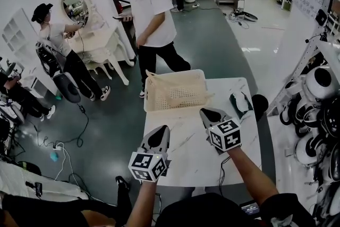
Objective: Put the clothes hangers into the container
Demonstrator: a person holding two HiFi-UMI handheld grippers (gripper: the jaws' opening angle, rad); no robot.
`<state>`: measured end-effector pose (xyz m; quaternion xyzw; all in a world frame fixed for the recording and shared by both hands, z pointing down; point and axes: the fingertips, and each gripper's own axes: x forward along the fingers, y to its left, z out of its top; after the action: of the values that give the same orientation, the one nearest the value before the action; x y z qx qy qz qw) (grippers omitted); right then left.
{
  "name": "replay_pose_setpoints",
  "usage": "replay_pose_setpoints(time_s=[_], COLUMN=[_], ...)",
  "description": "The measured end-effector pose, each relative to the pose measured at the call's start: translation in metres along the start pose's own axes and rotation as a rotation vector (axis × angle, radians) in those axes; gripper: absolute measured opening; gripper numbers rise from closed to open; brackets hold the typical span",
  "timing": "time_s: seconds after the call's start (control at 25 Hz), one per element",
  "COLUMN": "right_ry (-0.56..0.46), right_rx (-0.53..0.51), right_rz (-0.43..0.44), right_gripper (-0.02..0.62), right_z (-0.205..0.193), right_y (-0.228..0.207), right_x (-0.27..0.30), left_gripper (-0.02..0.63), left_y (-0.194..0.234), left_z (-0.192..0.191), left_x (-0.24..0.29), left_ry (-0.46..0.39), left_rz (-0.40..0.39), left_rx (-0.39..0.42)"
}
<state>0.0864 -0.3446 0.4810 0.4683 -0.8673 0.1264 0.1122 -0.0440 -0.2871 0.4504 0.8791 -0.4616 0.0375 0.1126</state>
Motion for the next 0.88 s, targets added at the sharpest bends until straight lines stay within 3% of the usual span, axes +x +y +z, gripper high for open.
replay_pose_setpoints(time_s=[0.88], right_ry=[-0.029], right_rx=[-0.043], right_rz=[-0.027], right_gripper=[0.018], right_z=[-0.005], right_y=[0.119], right_x=[-0.046], left_gripper=[0.005], left_y=[0.007], left_z=[0.000], left_x=[-0.138], left_ry=[-0.071], left_rz=[0.009], left_rx=[0.008])
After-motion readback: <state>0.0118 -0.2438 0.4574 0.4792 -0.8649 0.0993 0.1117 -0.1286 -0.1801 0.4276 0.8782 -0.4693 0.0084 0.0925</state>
